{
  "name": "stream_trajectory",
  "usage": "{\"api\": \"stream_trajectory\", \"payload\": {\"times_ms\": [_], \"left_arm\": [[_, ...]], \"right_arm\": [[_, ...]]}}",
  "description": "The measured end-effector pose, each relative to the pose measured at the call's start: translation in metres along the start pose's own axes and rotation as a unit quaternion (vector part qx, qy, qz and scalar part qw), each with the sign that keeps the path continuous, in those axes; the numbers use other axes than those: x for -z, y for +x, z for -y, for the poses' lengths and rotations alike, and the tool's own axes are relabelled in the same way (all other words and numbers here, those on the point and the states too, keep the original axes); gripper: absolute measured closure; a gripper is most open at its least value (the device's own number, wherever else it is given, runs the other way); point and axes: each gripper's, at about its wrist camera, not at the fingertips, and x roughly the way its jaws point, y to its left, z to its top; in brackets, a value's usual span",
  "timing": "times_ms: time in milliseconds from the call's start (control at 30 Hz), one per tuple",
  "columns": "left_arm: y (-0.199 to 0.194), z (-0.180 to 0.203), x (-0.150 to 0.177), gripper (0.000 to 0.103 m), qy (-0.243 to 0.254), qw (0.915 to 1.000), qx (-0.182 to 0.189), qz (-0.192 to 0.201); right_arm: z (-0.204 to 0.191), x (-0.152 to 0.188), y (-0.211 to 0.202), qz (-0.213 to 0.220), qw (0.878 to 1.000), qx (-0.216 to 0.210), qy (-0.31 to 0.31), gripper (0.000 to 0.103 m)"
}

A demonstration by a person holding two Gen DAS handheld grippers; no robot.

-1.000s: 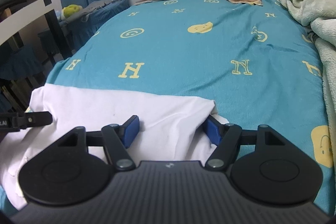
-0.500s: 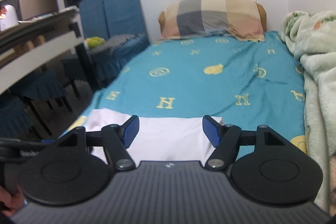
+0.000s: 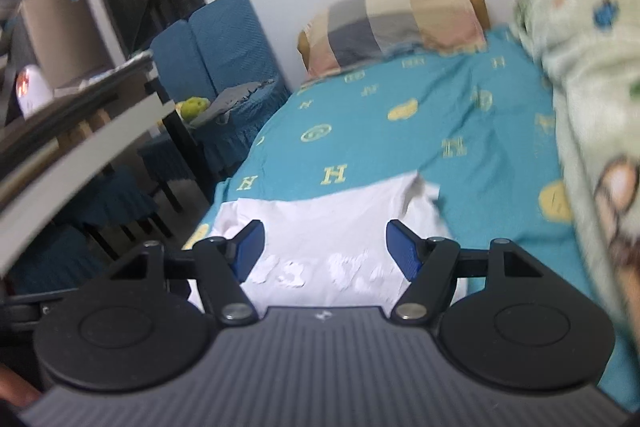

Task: Fold clothes

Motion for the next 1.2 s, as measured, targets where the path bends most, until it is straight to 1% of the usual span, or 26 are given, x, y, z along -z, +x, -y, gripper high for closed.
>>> {"api": "stream_trajectory", "payload": {"times_ms": [67,133,200,233,300,367,400,467,633,733,800,867,900,933,1000,1033,1100,1133,1167,1200], "left_arm": [[0.003,-0.011,-0.002,0.004,-0.04,0.999,0.017,-0.008],[0.009,-0.023,-0.003,0.003,-0.085,0.9955,0.036,-0.021],[0.016,-0.036,-0.002,0.003,-0.133,0.9891,0.054,-0.035],[0.02,-0.042,-0.001,0.003,-0.159,0.9844,0.063,-0.04],[0.027,-0.055,0.001,0.003,-0.209,0.9733,0.079,-0.052],[0.034,-0.065,0.005,0.003,-0.251,0.9615,0.09,-0.068],[0.038,-0.071,0.007,0.003,-0.271,0.9548,0.096,-0.076],[0.045,-0.08,0.012,0.003,-0.308,0.9417,0.103,-0.088],[0.064,-0.092,0.019,0.003,-0.364,0.9189,0.114,-0.102],[0.079,-0.099,0.022,0.004,-0.397,0.9043,0.114,-0.108],[0.09,-0.106,0.026,0.006,-0.423,0.8921,0.114,-0.112],[0.099,-0.112,0.03,0.006,-0.452,0.8768,0.123,-0.109],[0.102,-0.114,0.032,0.008,-0.465,0.8696,0.13,-0.103],[0.103,-0.116,0.032,0.011,-0.471,0.8665,0.133,-0.099],[0.107,-0.119,0.031,0.014,-0.478,0.8632,0.134,-0.09],[0.108,-0.122,0.033,0.015,-0.485,0.8596,0.134,-0.087],[0.11,-0.126,0.036,0.027,-0.501,0.8514,0.134,-0.081],[0.11,-0.129,0.037,0.03,-0.506,0.8483,0.133,-0.08],[0.111,-0.131,0.038,0.037,-0.512,0.845,0.132,-0.079],[0.111,-0.132,0.039,0.047,-0.516,0.8433,0.13,-0.078]], "right_arm": [[0.012,0.002,0.005,-0.016,0.998,-0.008,0.055,0.033],[0.025,0.004,0.009,-0.032,0.993,-0.016,0.109,0.032],[0.037,0.006,0.014,-0.048,0.985,-0.024,0.163,0.032],[0.043,0.007,0.016,-0.056,0.98,-0.027,0.19,0.032],[0.055,0.009,0.02,-0.071,0.967,-0.035,0.243,0.03],[0.068,0.011,0.025,-0.087,0.951,-0.043,0.295,0.019],[0.073,0.015,0.028,-0.094,0.941,-0.048,0.323,0.019],[0.076,0.022,0.035,-0.112,0.926,-0.059,0.355,0.019],[0.078,0.041,0.056,-0.16,0.89,-0.081,0.418,0.019],[0.079,0.051,0.072,-0.181,0.873,-0.07,0.449,0.019],[0.081,0.055,0.079,-0.175,0.864,-0.071,0.467,0.019],[0.083,0.057,0.085,-0.167,0.855,-0.074,0.485,0.02],[0.083,0.058,0.088,-0.163,0.851,-0.075,0.494,0.02],[0.084,0.059,0.092,-0.158,0.846,-0.077,0.503,0.02],[0.089,0.062,0.092,-0.139,0.835,-0.075,0.528,0.02],[0.091,0.062,0.091,-0.131,0.832,-0.074,0.535,0.021],[0.094,0.062,0.088,-0.116,0.828,-0.071,0.545,0.021],[0.096,0.062,0.087,-0.108,0.826,-0.07,0.549,0.024],[0.097,0.061,0.085,-0.103,0.83,-0.065,0.545,0.029],[0.095,0.059,0.083,-0.099,0.838,-0.057,0.533,0.031]]}}
